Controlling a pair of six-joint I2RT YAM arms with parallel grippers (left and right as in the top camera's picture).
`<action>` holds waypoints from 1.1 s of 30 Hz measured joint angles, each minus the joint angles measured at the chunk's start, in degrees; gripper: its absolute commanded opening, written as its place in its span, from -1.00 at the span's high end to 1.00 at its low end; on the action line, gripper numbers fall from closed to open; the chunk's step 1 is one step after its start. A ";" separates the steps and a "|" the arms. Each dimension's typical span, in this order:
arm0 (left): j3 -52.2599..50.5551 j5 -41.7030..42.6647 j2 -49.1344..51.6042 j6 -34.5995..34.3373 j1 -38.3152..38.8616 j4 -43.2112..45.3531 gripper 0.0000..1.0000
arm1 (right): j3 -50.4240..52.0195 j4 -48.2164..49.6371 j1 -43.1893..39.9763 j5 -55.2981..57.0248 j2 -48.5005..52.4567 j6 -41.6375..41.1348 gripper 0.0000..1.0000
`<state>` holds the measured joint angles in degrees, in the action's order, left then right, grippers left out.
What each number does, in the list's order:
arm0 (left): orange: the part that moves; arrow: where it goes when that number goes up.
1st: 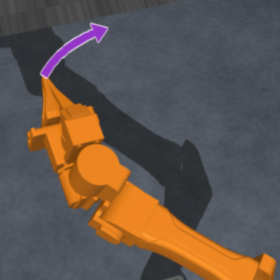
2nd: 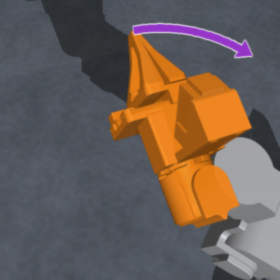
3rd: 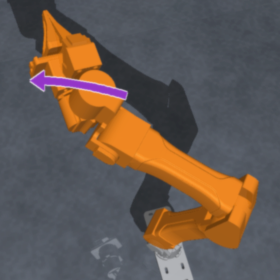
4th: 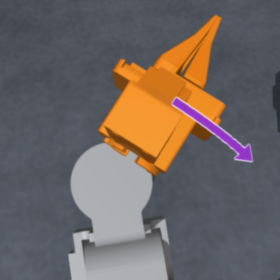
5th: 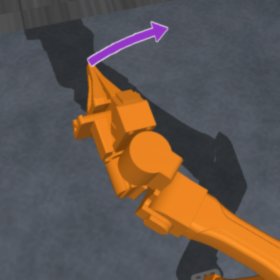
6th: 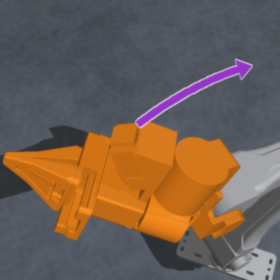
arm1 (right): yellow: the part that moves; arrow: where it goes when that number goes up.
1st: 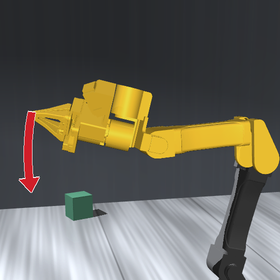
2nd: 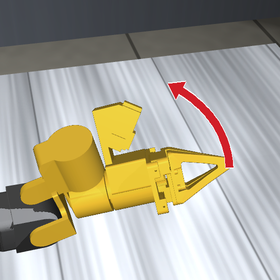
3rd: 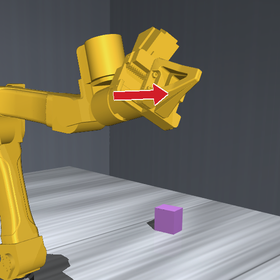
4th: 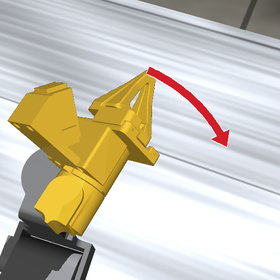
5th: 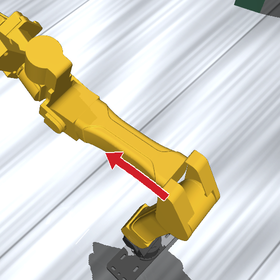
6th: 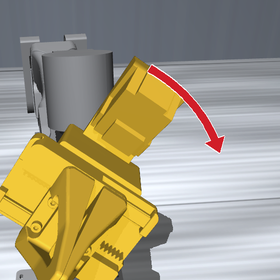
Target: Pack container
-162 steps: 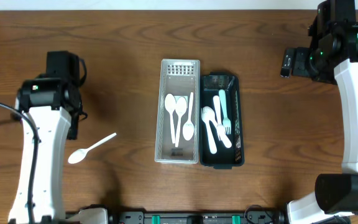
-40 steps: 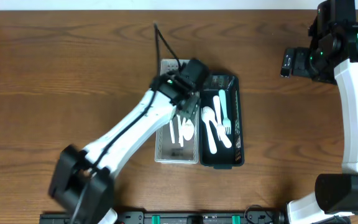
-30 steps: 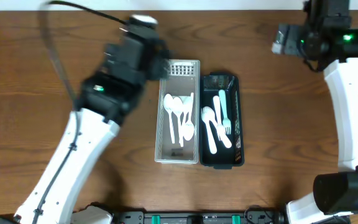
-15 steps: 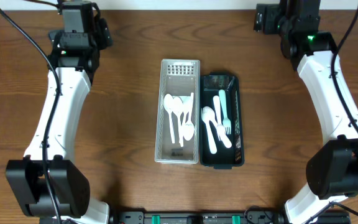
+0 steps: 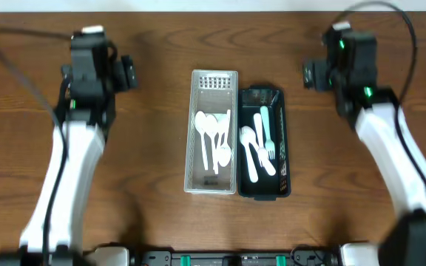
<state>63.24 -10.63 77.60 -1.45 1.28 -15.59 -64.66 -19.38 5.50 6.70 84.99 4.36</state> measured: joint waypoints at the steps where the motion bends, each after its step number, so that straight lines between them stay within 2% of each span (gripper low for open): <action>1: -2.99 0.20 -3.23 0.02 0.20 1.64 -0.96 | 3.06 0.09 0.00 0.09 -3.61 -1.27 -0.99; 6: -17.25 0.66 -21.35 0.02 2.95 8.04 -0.96 | 17.18 0.42 -0.02 0.46 -19.63 -7.34 -0.98; 11: -28.09 1.16 -37.07 0.02 5.09 6.47 -0.96 | 32.50 -0.48 0.00 3.17 -34.95 -9.33 -0.98; 16: -35.76 1.25 -47.52 0.02 5.27 6.14 -0.96 | 43.78 2.05 0.00 4.94 -46.86 -8.94 -0.98; 23: -38.56 1.25 -53.31 0.02 5.27 5.20 -0.96 | 47.41 2.19 0.00 5.57 -57.13 -8.87 -0.98; 33: -38.56 1.25 -53.37 0.02 5.27 5.16 -0.96 | 47.43 -1.88 0.00 5.70 -57.48 -8.85 -0.98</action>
<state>24.69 -9.39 24.23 -1.43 6.55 -10.44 -17.23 -21.26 5.50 12.40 27.51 -4.49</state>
